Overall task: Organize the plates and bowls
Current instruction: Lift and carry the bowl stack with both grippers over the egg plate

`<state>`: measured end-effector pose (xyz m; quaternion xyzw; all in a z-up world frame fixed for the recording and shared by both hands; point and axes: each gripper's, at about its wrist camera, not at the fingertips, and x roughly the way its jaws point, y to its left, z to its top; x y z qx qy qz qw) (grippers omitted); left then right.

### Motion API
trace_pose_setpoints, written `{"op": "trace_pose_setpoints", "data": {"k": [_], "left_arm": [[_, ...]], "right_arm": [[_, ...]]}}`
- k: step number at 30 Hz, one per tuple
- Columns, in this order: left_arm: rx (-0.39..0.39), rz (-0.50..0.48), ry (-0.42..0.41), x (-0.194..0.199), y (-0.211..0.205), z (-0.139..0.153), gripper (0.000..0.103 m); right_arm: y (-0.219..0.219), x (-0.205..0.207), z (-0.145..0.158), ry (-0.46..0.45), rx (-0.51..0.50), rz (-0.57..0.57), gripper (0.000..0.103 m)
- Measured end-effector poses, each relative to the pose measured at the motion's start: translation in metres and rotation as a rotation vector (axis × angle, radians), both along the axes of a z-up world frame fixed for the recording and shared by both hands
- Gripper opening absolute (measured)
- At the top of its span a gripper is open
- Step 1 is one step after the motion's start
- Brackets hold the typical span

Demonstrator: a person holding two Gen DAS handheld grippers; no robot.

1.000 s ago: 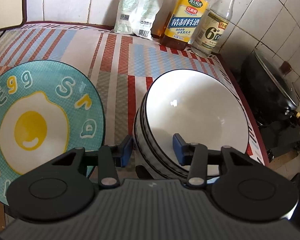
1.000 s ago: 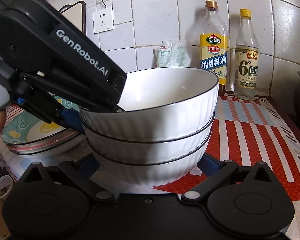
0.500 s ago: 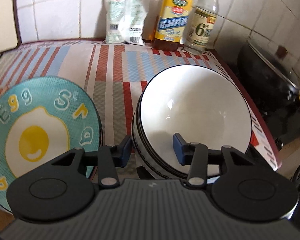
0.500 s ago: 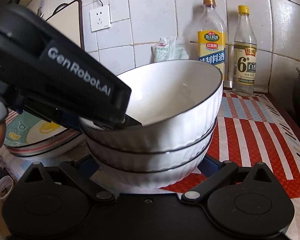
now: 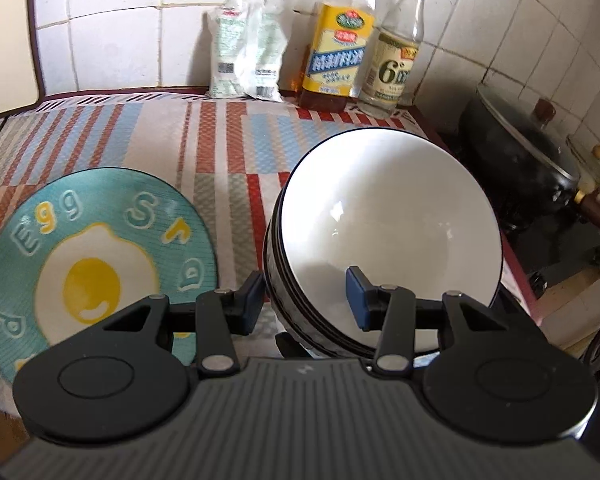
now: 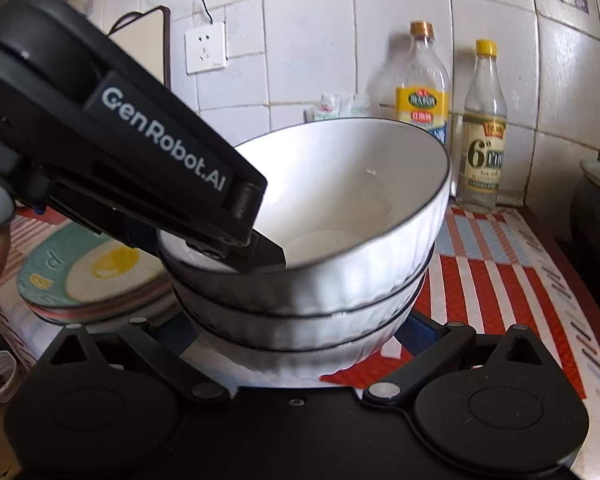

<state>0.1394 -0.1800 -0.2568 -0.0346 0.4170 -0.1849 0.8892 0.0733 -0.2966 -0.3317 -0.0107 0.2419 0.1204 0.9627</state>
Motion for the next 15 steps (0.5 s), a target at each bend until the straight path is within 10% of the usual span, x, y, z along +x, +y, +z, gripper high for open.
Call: {"op": "trace_pose_setpoints", "data": {"k": [15], "left_arm": [[-0.007, 0.076, -0.004, -0.008, 0.097, 0.048, 0.042]], "right_arm": [[0.076, 0.002, 0.054, -0.034, -0.007, 0.157, 0.103]]}}
